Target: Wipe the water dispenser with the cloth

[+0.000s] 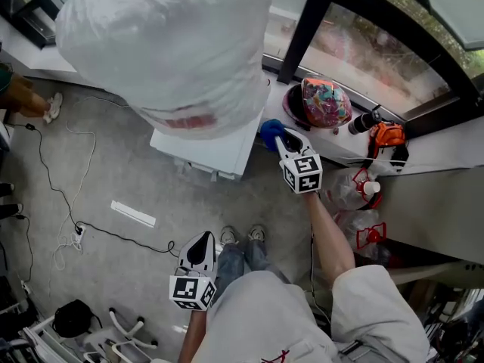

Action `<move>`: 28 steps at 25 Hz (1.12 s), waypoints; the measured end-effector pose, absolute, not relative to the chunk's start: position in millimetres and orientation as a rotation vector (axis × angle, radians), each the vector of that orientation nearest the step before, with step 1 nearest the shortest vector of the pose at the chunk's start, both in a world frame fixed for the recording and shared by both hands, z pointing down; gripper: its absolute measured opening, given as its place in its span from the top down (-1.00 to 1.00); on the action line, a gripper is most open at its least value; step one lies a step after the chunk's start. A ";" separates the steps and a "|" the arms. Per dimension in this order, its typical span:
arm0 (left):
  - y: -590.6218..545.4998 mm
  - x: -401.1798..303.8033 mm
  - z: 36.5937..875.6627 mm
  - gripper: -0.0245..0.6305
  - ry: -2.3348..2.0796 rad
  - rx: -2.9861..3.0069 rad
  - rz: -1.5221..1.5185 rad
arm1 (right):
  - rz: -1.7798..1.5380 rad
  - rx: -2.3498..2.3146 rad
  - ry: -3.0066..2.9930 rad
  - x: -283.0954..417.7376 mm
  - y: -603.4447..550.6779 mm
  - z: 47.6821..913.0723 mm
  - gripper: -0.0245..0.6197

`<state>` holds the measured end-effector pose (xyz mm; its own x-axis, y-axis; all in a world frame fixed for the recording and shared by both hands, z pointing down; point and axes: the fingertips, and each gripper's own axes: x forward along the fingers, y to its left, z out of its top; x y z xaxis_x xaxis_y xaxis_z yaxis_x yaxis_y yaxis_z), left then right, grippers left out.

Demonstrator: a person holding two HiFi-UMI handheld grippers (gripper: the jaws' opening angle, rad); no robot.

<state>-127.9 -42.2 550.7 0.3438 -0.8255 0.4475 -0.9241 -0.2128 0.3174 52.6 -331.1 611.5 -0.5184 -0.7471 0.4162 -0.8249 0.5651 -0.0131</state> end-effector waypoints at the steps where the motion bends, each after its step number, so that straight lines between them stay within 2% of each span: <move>1: -40.0 -125.1 551.0 0.89 -1.516 2.088 0.243 | 0.307 1.274 -2.438 50.8 -316.5 614.3 0.69; 13: -15.5 -113.7 550.9 0.89 -1.484 2.112 0.243 | 0.447 1.123 -2.493 -1.0 -182.5 646.5 0.69; 28: -25.9 -115.3 560.2 0.89 -1.472 2.102 0.271 | 0.438 1.130 -2.485 0.3 -219.4 654.7 0.69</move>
